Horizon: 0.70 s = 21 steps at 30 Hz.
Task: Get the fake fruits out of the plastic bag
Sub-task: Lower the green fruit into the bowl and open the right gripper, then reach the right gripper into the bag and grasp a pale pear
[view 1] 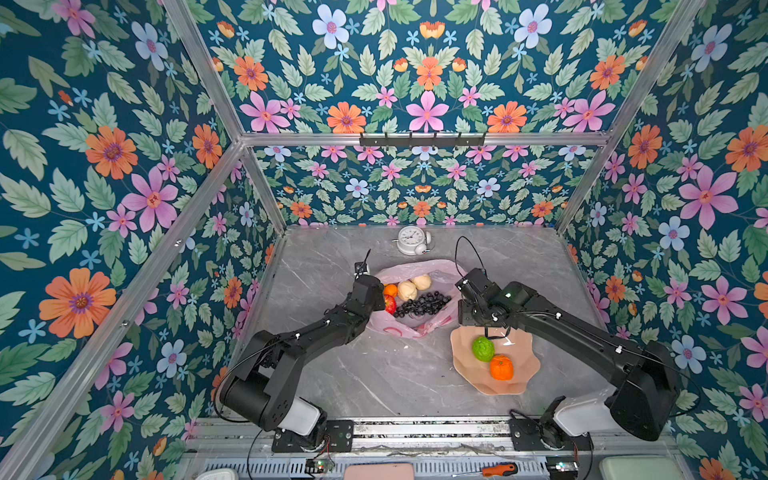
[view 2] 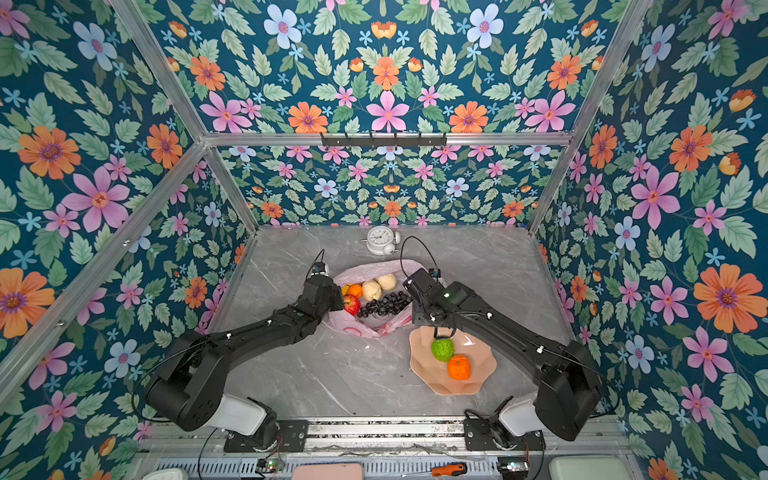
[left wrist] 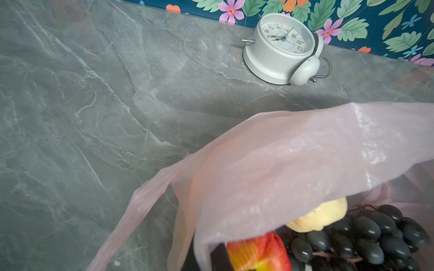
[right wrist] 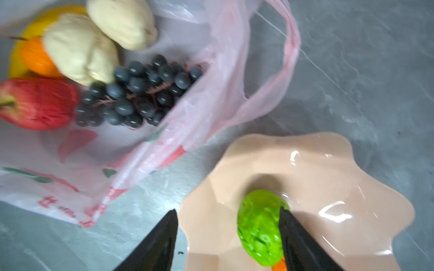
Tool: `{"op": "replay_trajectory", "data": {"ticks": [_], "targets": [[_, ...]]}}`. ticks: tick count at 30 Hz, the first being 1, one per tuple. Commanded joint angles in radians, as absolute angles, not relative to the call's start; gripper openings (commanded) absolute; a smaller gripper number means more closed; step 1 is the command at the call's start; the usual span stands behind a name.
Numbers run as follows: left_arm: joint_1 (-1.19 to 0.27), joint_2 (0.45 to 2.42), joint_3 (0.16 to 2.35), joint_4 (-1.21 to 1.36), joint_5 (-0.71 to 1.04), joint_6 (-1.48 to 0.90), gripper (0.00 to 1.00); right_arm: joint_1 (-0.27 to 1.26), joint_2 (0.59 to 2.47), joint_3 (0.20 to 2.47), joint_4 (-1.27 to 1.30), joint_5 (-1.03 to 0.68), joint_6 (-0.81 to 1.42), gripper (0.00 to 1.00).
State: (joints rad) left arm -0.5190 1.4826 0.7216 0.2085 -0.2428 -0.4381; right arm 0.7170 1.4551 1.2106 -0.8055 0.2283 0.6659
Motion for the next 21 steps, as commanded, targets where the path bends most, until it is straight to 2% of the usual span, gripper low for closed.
{"op": "replay_trajectory", "data": {"ticks": [1,12,21], "targets": [[-0.519,1.474,0.716,0.224,-0.247,-0.430,0.06,0.719,1.506,1.275,-0.707,0.164,0.592,0.67],[-0.518,1.469,0.717,0.218,-0.259,-0.431,0.06,0.720,1.854,1.600,-0.664,0.007,0.523,0.66],[-0.518,1.467,0.717,0.216,-0.261,-0.433,0.06,0.717,2.109,1.877,-0.760,-0.005,0.493,0.66]]}}
